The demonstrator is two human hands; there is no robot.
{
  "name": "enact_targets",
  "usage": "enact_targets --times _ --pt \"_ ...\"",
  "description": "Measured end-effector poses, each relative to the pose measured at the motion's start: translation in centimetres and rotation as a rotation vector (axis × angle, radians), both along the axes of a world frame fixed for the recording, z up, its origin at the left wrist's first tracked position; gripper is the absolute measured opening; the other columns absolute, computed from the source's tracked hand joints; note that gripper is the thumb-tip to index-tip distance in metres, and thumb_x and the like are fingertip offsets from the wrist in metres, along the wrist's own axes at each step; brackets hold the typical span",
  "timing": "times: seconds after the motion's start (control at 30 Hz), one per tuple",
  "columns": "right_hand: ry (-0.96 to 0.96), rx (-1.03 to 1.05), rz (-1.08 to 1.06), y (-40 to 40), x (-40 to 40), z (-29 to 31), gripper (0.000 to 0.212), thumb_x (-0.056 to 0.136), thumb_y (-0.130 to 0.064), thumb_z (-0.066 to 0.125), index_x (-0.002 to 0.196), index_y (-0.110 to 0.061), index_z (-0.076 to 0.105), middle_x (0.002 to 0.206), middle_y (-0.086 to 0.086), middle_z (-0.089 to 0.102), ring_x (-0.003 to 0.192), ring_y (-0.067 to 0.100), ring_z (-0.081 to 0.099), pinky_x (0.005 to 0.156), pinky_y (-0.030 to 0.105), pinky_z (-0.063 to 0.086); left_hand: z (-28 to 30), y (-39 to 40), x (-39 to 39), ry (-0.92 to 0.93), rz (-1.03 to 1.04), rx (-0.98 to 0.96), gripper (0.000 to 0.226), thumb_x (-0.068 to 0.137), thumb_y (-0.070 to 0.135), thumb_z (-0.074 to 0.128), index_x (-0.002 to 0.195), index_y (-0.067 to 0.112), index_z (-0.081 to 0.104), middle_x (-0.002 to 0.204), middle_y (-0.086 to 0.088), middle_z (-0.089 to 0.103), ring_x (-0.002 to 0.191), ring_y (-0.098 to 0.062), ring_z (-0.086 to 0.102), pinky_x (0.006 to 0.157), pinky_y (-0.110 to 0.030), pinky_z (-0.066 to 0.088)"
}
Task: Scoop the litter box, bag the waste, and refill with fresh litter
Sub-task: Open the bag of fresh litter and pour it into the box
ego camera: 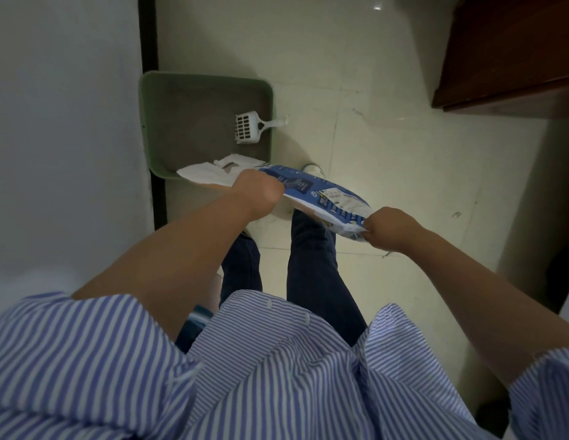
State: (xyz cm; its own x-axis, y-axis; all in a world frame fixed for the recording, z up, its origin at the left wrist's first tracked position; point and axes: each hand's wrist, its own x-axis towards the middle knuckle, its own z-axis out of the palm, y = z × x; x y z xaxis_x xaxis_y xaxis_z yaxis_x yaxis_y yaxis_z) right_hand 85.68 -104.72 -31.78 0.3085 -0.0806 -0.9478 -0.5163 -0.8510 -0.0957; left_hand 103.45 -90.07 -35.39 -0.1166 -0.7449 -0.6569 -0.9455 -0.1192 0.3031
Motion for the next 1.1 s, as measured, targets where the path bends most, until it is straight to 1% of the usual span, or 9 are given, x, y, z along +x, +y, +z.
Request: enact_targets --times 0.03,0.07,0.13,0.17,0.23,0.27,0.37,0.57,1.1 --pt "-0.006 -0.001 0.003 0.1 -0.1 -0.3 0.033 0.097 -0.021 0.038 0.111 -0.001 0.059 0.087 0.013 0.06 0.078 0.017 0.042 0.048 0.013 0.021 0.6 0.0 0.1 -0.031 -0.005 -0.003 0.03 0.035 -0.002 0.087 0.055 0.004 0.066 0.053 -0.008 0.062 0.046 -0.017 0.061 0.039 -0.018 0.042" --pt "-0.011 0.001 0.01 0.2 -0.2 -0.6 0.033 0.097 -0.022 0.038 0.112 -0.001 0.059 0.094 0.015 0.061 0.078 0.018 0.042 0.047 0.013 0.02 0.7 0.0 0.2 -0.029 -0.026 0.124 0.024 0.049 -0.001 0.084 0.066 0.002 0.068 0.066 -0.01 0.066 0.058 -0.019 0.065 0.048 -0.021 0.047" --pt "-0.028 0.003 0.033 0.4 -0.4 -1.1 0.033 0.097 -0.022 0.038 0.112 -0.001 0.059 0.103 0.017 0.063 0.079 0.021 0.046 0.047 0.014 0.02 0.2 0.2 0.3 -0.002 0.059 0.265 0.023 0.091 0.001 0.045 0.108 0.003 0.06 0.114 -0.014 0.061 0.105 -0.024 0.058 0.083 -0.03 0.043" --pt "-0.036 0.002 0.043 0.5 -0.4 -1.4 0.034 0.097 -0.023 0.038 0.114 -0.002 0.059 0.108 0.016 0.063 0.083 0.025 0.051 0.047 0.014 0.02 0.4 0.0 0.4 -0.001 0.132 0.344 0.028 0.096 0.004 0.033 0.109 0.006 0.057 0.122 -0.012 0.056 0.115 -0.025 0.052 0.087 -0.03 0.04" --pt "-0.044 -0.012 0.053 0.7 -0.4 -2.1 0.034 0.097 -0.023 0.038 0.118 -0.003 0.058 0.115 0.015 0.063 0.1 0.027 0.058 0.053 0.018 0.032 0.4 -0.5 0.7 0.021 0.138 0.314 0.028 0.097 0.01 0.033 0.084 0.011 0.058 0.108 -0.011 0.06 0.114 -0.027 0.052 0.078 -0.026 0.041" --pt "-0.042 -0.023 0.055 0.8 -0.4 -2.5 0.035 0.097 -0.023 0.038 0.12 -0.003 0.056 0.116 0.014 0.062 0.104 0.027 0.058 0.063 0.022 0.04 0.1 -0.6 0.9 -0.017 0.013 0.266 0.027 0.097 0.012 0.036 0.082 0.009 0.059 0.103 -0.012 0.061 0.113 -0.029 0.053 0.075 -0.025 0.042" --pt "-0.024 -0.052 0.043 0.8 0.0 -4.1 0.035 0.097 -0.022 0.038 0.126 -0.004 0.05 0.118 0.013 0.06 0.106 0.026 0.058 0.084 0.029 0.047 -0.6 -1.8 1.8 -0.029 -0.019 0.332 0.027 0.096 0.008 0.038 0.113 0.002 0.059 0.12 -0.014 0.059 0.113 -0.027 0.053 0.088 -0.03 0.042" --pt "0.008 -0.109 -0.083 -0.5 1.6 -9.7 0.03 0.094 -0.013 0.042 0.121 -0.003 0.053 0.121 0.013 0.058 0.111 0.027 0.057 0.088 0.032 0.047 -4.6 -3.4 2.5 -0.026 -0.122 0.341 0.027 0.094 0.004 0.037 0.113 0.003 0.055 0.119 -0.012 0.057 0.108 -0.026 0.055 0.087 -0.033 0.045" --pt "-0.017 -0.191 -0.055 -5.8 4.2 -21.6 0.032 0.093 -0.003 0.04 0.123 -0.001 0.053 0.127 0.018 0.054 0.119 0.033 0.051 0.094 0.039 0.044 -15.8 -5.7 2.5 0.018 0.017 0.326 0.033 0.101 0.013 0.029 0.125 0.003 0.049 0.129 -0.013 0.052 0.117 -0.027 0.049 0.095 -0.035 0.038"
